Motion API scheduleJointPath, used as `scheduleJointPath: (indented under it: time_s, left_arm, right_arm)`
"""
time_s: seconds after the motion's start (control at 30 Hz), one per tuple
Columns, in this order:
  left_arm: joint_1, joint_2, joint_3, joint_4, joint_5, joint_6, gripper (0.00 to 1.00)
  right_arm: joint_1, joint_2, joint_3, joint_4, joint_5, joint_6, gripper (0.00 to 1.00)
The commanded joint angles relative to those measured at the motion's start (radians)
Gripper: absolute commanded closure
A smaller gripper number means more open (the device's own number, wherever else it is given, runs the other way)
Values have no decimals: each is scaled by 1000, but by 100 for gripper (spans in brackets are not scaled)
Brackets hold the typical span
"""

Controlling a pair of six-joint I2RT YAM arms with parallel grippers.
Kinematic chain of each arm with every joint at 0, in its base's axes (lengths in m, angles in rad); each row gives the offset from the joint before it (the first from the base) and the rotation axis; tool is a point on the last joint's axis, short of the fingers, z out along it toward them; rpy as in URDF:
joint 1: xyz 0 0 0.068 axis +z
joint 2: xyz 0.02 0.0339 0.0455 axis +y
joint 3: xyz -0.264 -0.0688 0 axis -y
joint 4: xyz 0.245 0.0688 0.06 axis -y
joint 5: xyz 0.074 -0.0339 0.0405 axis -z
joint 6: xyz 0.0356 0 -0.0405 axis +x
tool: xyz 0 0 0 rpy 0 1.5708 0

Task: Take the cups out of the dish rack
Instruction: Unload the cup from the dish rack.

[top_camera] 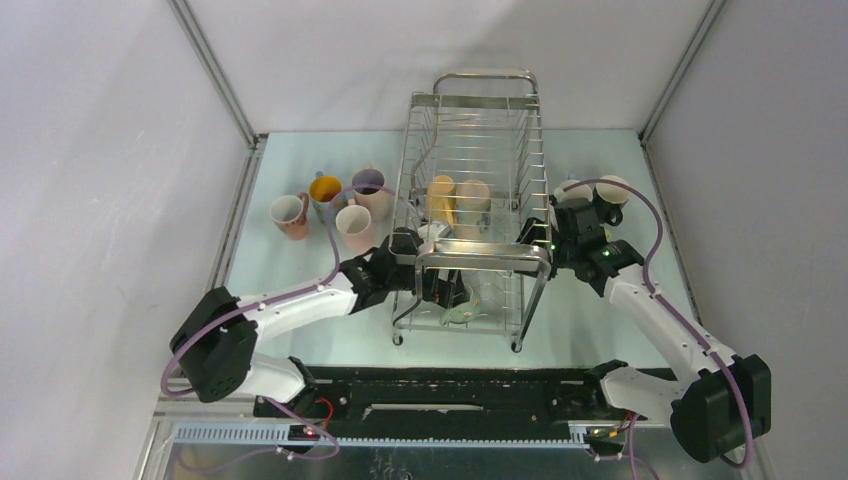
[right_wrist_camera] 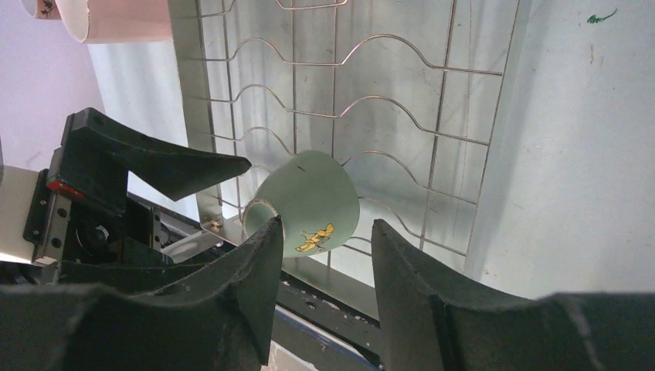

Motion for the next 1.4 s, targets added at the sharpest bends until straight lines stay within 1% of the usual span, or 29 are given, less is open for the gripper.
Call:
scheduleJointPath:
  time_s: [0.0, 0.27, 0.5, 0.63, 0.8, 0.97, 1.37]
  left_arm:
    - [-43, 16, 4, 45, -93, 51, 0]
    - [-129, 40, 6, 56, -262, 107, 0]
    - [-166, 63, -4, 62, -334, 130, 0]
    - [-182, 76, -4, 96, -354, 133, 1]
    - [-180, 67, -11, 101, -404, 121, 4]
    - [-165, 58, -21, 100, -449, 87, 11]
    - [-84, 4, -79, 142, -419, 31, 16]
  right_arm:
    - [7, -9, -14, 39, 7, 15, 47]
    - [9, -12, -21, 37, 17, 15, 47]
    - [8, -13, -29, 41, 18, 18, 47]
    - [9, -14, -29, 41, 20, 18, 47]
    - [8, -18, -30, 42, 23, 21, 47]
    - [10, -19, -34, 41, 20, 22, 47]
    - [11, -21, -43, 49, 14, 31, 47]
